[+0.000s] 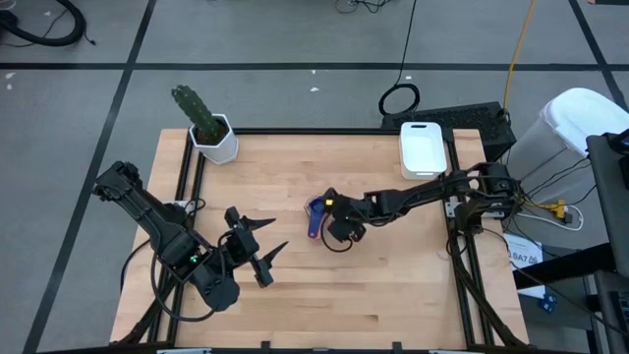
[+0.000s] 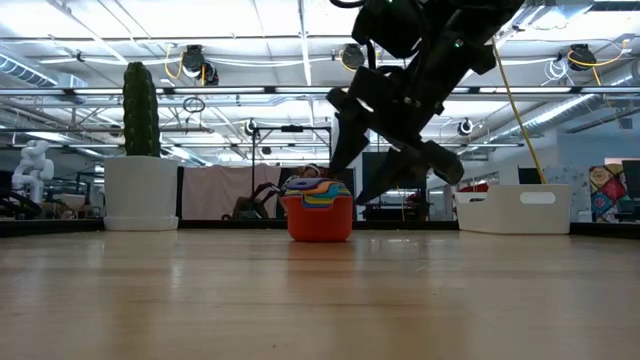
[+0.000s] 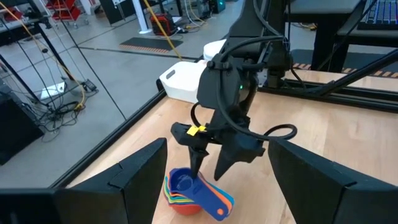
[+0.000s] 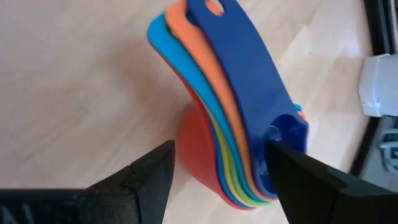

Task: Nest measuring cups in basket
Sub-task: Adjust the stacked measuring cups on the table

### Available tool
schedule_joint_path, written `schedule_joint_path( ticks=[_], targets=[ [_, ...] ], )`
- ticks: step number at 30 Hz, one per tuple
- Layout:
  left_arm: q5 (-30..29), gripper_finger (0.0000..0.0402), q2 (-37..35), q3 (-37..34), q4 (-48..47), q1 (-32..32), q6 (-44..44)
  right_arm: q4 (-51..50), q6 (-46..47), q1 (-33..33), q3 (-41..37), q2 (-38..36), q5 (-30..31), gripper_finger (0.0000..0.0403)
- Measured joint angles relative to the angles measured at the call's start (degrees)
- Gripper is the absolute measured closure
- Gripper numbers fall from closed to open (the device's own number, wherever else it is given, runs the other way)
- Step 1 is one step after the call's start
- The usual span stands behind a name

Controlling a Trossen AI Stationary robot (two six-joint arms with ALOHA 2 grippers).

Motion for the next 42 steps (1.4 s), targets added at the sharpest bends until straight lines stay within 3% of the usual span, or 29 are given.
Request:
schedule_joint_path(
  ticks=[17, 42],
  targets=[
    [0.24, 0.0119, 0.0, 0.0, 0.04, 0.0, -0.05, 1.21, 0.52, -1.06, 0.0, 2.19, -0.76, 0.0161],
    [0.3, 0.0119, 0.0, 0.0, 0.03, 0.01, 0.11, -10.15, 10.5, 1.01, 0.59, 2.02, 4.4, 0.016]
  ],
)
